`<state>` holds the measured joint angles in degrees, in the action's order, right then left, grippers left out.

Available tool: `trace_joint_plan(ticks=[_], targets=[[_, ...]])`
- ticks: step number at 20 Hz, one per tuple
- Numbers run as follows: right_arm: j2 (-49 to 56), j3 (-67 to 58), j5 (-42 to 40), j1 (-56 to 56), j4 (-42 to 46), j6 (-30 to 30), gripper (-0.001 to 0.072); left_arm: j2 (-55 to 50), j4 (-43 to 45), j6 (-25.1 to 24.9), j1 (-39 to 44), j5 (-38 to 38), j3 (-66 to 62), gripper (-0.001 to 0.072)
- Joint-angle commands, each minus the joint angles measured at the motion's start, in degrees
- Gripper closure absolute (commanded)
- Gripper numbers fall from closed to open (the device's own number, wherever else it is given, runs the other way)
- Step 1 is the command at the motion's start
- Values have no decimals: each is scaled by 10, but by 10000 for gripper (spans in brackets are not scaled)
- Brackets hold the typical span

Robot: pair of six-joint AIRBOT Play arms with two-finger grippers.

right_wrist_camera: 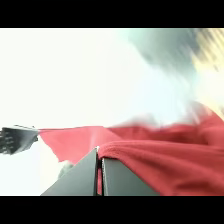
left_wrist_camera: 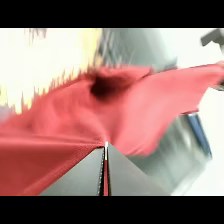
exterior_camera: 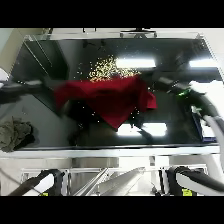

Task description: Fold the shirts.

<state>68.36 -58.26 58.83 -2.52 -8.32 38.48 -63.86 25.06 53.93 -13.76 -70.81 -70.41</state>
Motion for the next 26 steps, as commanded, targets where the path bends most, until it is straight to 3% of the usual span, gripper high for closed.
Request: trace_joint_plan(ticks=[1, 6, 10, 13, 15, 18, 22, 26], targets=[[-193, -88, 11, -63, -3, -2, 701, 146, -71, 8, -59, 1, -120, 683], [-362, -226, -84, -130, 76, -10, 702, 273, -97, 8, -145, 73, -282, 680], [-332, -311, -103, -135, 114, -10, 701, 263, -98, 24, -203, 69, -349, 680], [-243, -313, -45, -132, 113, 22, 702, 190, -103, 47, -197, 13, -368, 680], [-153, -313, -6, -99, 114, 22, 701, 131, -99, 46, -145, -2, -339, 680], [-3, -313, -9, -33, 142, 18, 701, 12, -36, 28, -38, 17, -263, 680], [209, -313, -99, 14, 182, 19, 701, -213, 46, 5, 45, 65, -203, 680], [362, -321, -199, 14, 152, 18, 684, -452, 49, 4, 29, 47, -288, 684]])
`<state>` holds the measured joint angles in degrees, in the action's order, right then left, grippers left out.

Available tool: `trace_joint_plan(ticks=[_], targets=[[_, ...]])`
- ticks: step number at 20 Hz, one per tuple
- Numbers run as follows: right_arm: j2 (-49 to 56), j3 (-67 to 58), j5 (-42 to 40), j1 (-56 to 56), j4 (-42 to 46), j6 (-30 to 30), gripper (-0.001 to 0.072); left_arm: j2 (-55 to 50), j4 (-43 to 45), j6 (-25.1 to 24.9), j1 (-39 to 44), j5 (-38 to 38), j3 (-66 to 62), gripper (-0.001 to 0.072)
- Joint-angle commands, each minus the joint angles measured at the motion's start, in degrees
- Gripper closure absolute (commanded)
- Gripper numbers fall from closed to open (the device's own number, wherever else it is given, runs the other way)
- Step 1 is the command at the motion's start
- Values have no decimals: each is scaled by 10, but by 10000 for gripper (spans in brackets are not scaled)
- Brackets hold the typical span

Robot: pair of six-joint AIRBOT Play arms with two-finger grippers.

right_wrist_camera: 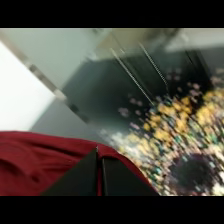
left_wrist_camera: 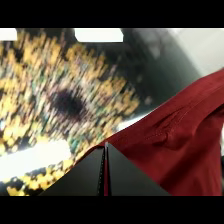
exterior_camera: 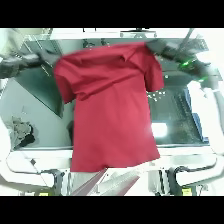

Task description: Fold the shirts.

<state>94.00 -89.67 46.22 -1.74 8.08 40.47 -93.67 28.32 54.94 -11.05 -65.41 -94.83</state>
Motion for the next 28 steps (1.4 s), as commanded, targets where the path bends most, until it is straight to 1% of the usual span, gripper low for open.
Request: trace_joint_plan(ticks=[1, 2, 3, 4, 6, 7, 8, 9, 11, 13, 15, 16, 17, 18, 19, 21, 22, 23, 24, 25, 26, 28], targets=[[118, -10, -71, -4, -12, -2, 493, -196, 16, -6, -10, -27, -85, 681], [119, -11, -56, -16, -12, -1, 385, -229, 16, -4, -25, -51, -130, 562], [113, -14, -20, -35, -12, -1, 385, -250, 16, 4, -39, -67, -168, 201], [102, -14, 15, -57, -12, 11, 385, -262, 17, 19, -52, -70, -201, -11], [75, -14, 104, -106, -11, 66, 386, -266, 17, 40, -78, -64, -238, -12], [60, -14, 158, -131, -2, 87, 386, -264, 18, 46, -88, -57, -240, -12], [48, -14, 202, -150, 26, 122, 385, -262, 17, 48, -96, -53, -236, -11], [35, -12, 247, -166, 74, 159, 385, -261, 18, 50, -101, -48, -226, -11], [4, 13, 306, -180, 201, 232, 385, -262, 30, 52, -103, -25, -206, -11], [-40, 82, 316, -181, 306, 274, 385, -265, 71, 51, -89, 16, -195, -11], [-88, 175, 305, -182, 368, 297, 385, -281, 126, 52, -70, 36, -210, -11], [-114, 225, 290, -185, 386, 310, 385, -291, 143, 52, -57, 40, -223, -10], [-141, 282, 268, -187, 387, 318, 366, -302, 146, 52, -47, 42, -233, -10], [-163, 333, 249, -189, 387, 331, 289, -310, 146, 52, -38, 42, -236, -9], [-183, 385, 235, -190, 387, 343, 189, -315, 146, 51, -30, 47, -232, -9], [-206, 467, 217, -190, 387, 353, 186, -321, 147, 51, -19, 68, -215, -8], [-211, 497, 207, -190, 387, 362, 188, -321, 147, 51, -19, 76, -208, 10], [-215, 522, 195, -190, 387, 366, 188, -322, 147, 49, -19, 80, -206, 11], [-215, 541, 190, -189, 386, 368, 188, -322, 146, 49, -18, 80, -207, 124], [-215, 557, 186, -189, 387, 367, 188, -321, 140, 47, -18, 75, -207, 400], [-215, 573, 184, -189, 387, 367, 187, -321, 137, 45, -18, 70, -207, 550], [-215, 604, 174, -189, 381, 358, 187, -321, 137, 45, -10, 69, -207, 547]])
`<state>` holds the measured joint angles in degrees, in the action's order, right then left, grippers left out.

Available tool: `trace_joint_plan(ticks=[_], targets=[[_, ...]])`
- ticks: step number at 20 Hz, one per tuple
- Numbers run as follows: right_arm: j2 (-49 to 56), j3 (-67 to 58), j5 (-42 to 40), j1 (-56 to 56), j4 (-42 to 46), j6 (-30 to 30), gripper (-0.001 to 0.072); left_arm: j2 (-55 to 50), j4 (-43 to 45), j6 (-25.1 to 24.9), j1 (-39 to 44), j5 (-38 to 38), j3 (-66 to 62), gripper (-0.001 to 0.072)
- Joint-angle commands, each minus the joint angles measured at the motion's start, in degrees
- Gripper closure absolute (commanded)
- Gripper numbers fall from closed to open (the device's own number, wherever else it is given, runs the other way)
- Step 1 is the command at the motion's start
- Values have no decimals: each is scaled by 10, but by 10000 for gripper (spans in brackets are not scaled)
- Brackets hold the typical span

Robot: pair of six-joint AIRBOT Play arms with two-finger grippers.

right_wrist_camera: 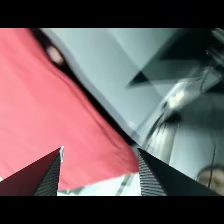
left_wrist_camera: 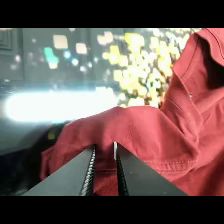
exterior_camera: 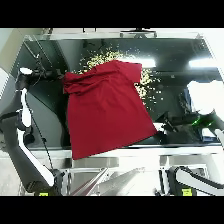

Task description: Fold the shirts.

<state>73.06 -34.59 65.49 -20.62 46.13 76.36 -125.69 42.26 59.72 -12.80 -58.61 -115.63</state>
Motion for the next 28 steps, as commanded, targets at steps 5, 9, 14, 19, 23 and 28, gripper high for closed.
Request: trace_joint_plan(ticks=[5, 9, 14, 19, 23, 28], targets=[[-4, 96, -62, 30, -25, -36, 188, -1, -2, -17, 14, -17, 1, 669], [2, 96, -72, 86, -95, -73, 200, 4, -2, -17, 4, -28, 1, 460], [16, 96, -101, 127, -130, -81, 699, 14, 0, -18, -26, -26, 0, 290], [16, 96, -100, 130, -136, -81, 699, 10, 17, -18, -18, -20, 0, -13], [16, 96, -100, 129, -141, -81, 699, -3, 70, -18, 6, -27, 0, -10], [16, 96, -100, 129, -141, -83, 699, -8, 51, -18, 23, 6, 0, 357]])
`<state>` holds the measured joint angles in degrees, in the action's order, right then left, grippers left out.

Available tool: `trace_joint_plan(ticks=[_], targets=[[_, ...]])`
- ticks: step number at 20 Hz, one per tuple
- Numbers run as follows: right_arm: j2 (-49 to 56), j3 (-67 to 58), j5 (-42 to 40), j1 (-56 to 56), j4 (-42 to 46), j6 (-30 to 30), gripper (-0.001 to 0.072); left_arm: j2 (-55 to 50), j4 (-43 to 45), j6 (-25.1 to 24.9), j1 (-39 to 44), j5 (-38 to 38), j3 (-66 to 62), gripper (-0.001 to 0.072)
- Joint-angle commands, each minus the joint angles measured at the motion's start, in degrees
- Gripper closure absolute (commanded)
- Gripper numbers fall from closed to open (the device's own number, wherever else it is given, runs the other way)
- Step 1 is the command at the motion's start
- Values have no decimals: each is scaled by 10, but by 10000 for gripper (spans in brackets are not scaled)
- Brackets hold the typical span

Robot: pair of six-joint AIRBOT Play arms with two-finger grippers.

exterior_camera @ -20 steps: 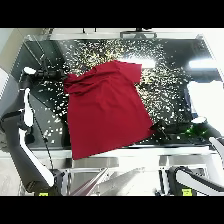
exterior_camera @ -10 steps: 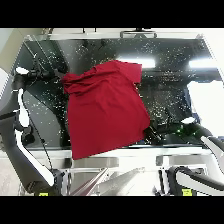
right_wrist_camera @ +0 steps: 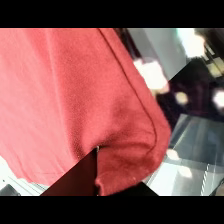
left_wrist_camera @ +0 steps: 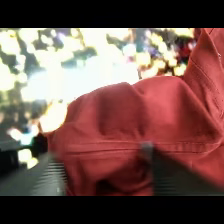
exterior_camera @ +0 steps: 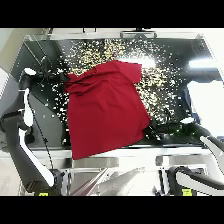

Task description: Fold the shirts.

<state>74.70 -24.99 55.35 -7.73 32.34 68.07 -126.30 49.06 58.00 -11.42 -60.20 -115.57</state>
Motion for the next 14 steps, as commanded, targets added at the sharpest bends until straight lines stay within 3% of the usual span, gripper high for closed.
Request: trace_joint_plan(ticks=[1, 2, 7, 9, 14], targets=[[0, -1, 1, 0, -3, -1, 699, -1, -29, 0, 9, 28, -1, 601], [0, -1, 1, 0, -3, -3, 699, 2, -35, 0, 9, 28, 0, 681], [1, -66, -24, -21, 5, -22, 699, 42, -37, 11, -8, -47, 0, 682], [14, -129, -25, -61, 23, -23, 700, 65, -36, 40, -24, -105, 0, 682], [146, -403, -24, -146, 23, -23, 700, 114, -36, 110, -57, -289, 69, 682]])
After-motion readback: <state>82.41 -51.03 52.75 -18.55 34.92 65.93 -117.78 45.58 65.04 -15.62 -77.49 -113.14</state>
